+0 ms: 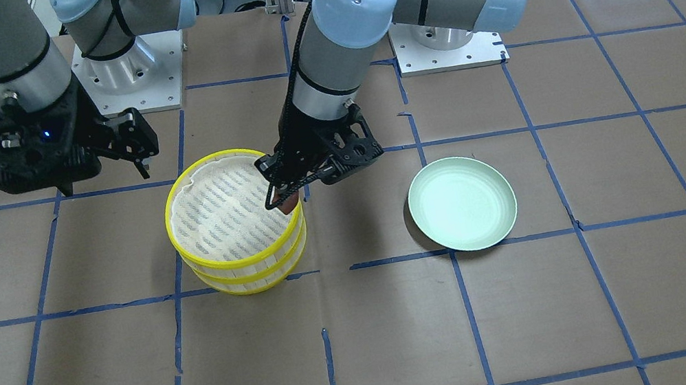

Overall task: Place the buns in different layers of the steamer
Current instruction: 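Carry the brown bun over the steamer with the left gripper while the right rises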

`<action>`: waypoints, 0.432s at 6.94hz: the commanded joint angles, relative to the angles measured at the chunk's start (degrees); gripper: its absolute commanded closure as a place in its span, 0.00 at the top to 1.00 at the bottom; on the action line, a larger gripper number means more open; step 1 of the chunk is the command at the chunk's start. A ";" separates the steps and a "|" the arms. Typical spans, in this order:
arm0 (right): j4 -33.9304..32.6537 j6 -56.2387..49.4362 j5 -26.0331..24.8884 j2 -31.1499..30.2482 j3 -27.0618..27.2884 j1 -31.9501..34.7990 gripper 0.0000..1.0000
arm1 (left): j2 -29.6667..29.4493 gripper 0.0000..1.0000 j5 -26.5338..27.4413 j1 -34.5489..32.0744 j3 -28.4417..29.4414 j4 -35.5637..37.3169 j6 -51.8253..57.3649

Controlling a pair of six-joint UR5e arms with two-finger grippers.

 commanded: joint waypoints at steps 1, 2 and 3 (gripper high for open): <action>2.65 2.28 0.69 -1.04 -3.18 0.51 1.00 | -4.02 0.61 0.60 -4.12 0.05 3.42 -3.33; 2.65 6.91 0.69 -1.12 -3.44 0.69 1.00 | -4.56 1.00 0.52 -4.22 0.05 4.39 -4.29; 2.82 7.91 0.69 -1.13 -3.27 0.69 1.00 | -4.57 1.00 0.26 -4.39 0.39 4.48 -6.74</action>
